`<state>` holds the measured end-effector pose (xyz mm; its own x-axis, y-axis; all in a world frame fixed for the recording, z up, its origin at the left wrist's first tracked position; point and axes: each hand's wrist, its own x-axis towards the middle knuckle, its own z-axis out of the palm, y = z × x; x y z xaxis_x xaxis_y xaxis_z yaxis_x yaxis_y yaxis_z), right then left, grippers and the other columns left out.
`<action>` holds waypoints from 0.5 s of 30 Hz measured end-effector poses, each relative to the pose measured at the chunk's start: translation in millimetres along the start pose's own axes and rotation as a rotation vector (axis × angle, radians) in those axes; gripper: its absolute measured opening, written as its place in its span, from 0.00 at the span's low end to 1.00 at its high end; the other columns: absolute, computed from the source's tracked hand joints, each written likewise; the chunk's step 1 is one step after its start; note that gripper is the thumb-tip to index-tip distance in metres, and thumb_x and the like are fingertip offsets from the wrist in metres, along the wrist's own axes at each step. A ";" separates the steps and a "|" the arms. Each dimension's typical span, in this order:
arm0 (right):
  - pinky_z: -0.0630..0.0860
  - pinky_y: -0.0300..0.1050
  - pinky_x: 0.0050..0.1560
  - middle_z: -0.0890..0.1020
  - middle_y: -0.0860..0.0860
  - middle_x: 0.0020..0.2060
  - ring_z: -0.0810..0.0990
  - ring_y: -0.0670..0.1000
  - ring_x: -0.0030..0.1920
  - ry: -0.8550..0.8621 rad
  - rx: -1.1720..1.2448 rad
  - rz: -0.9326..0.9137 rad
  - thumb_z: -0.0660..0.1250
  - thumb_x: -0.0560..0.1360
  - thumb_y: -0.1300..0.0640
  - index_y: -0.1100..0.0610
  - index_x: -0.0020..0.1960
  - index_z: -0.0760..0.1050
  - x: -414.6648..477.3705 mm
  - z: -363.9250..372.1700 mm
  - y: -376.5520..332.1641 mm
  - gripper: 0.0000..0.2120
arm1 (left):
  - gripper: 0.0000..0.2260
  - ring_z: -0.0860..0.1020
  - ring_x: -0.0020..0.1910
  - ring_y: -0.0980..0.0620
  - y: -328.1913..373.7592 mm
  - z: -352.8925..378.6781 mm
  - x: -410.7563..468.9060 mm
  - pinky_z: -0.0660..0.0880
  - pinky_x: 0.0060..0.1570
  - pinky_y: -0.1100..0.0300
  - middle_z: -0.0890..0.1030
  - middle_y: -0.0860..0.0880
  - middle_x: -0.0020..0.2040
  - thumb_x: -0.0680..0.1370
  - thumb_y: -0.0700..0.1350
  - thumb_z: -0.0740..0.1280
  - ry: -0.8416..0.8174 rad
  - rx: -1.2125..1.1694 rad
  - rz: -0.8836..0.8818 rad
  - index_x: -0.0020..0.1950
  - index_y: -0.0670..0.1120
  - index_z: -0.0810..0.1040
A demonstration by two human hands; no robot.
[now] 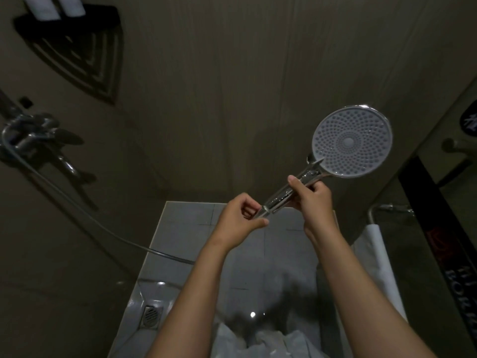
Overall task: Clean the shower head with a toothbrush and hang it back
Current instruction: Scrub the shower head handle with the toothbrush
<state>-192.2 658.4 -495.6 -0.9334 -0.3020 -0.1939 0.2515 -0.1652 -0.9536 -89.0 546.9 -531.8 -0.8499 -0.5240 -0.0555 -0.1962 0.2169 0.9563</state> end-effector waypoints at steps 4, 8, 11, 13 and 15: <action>0.78 0.35 0.30 0.79 0.53 0.37 0.79 0.49 0.36 0.001 -0.020 -0.007 0.69 0.74 0.61 0.58 0.42 0.74 -1.3 -1.6 -1.5 0.04 | 0.07 0.76 0.42 0.56 -2.4 -2.5 -0.1 0.73 0.50 0.61 0.80 0.51 0.42 0.72 0.40 0.73 -0.154 -0.064 -0.067 0.43 0.50 0.78; 0.77 0.34 0.30 0.80 0.52 0.36 0.80 0.48 0.36 -0.009 -0.027 0.005 0.68 0.75 0.61 0.57 0.42 0.74 -1.5 -2.3 -2.2 0.05 | 0.08 0.77 0.57 0.58 3.7 -5.4 -1.9 0.68 0.65 0.56 0.83 0.54 0.51 0.80 0.48 0.62 -0.289 -0.006 -0.130 0.47 0.53 0.81; 0.78 0.34 0.30 0.79 0.53 0.36 0.79 0.48 0.36 -0.010 -0.025 0.003 0.68 0.75 0.61 0.57 0.42 0.73 -1.7 -2.2 -2.3 0.05 | 0.11 0.77 0.58 0.60 7.5 -6.7 -5.0 0.65 0.66 0.57 0.84 0.51 0.52 0.82 0.46 0.58 -0.325 -0.036 -0.153 0.54 0.50 0.80; 0.78 0.34 0.30 0.80 0.53 0.37 0.79 0.48 0.37 -0.018 -0.026 0.009 0.68 0.75 0.61 0.57 0.43 0.74 -1.6 -2.7 -1.5 0.04 | 0.09 0.79 0.53 0.62 9.2 -6.7 -8.0 0.65 0.66 0.57 0.85 0.48 0.48 0.81 0.45 0.59 -0.317 -0.074 -0.156 0.52 0.49 0.80; 0.78 0.34 0.30 0.80 0.52 0.38 0.80 0.48 0.37 -0.019 -0.026 0.016 0.68 0.75 0.61 0.57 0.44 0.74 -1.6 -2.8 -1.2 0.03 | 0.07 0.80 0.49 0.63 8.0 -7.1 -8.9 0.67 0.64 0.57 0.85 0.50 0.44 0.80 0.44 0.62 -0.287 -0.082 -0.144 0.47 0.47 0.80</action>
<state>-191.8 661.7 -494.8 -0.9243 -0.3220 -0.2048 0.2593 -0.1361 -0.9562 -79.5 547.4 -521.6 -0.9215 -0.2890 -0.2595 -0.2945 0.0845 0.9519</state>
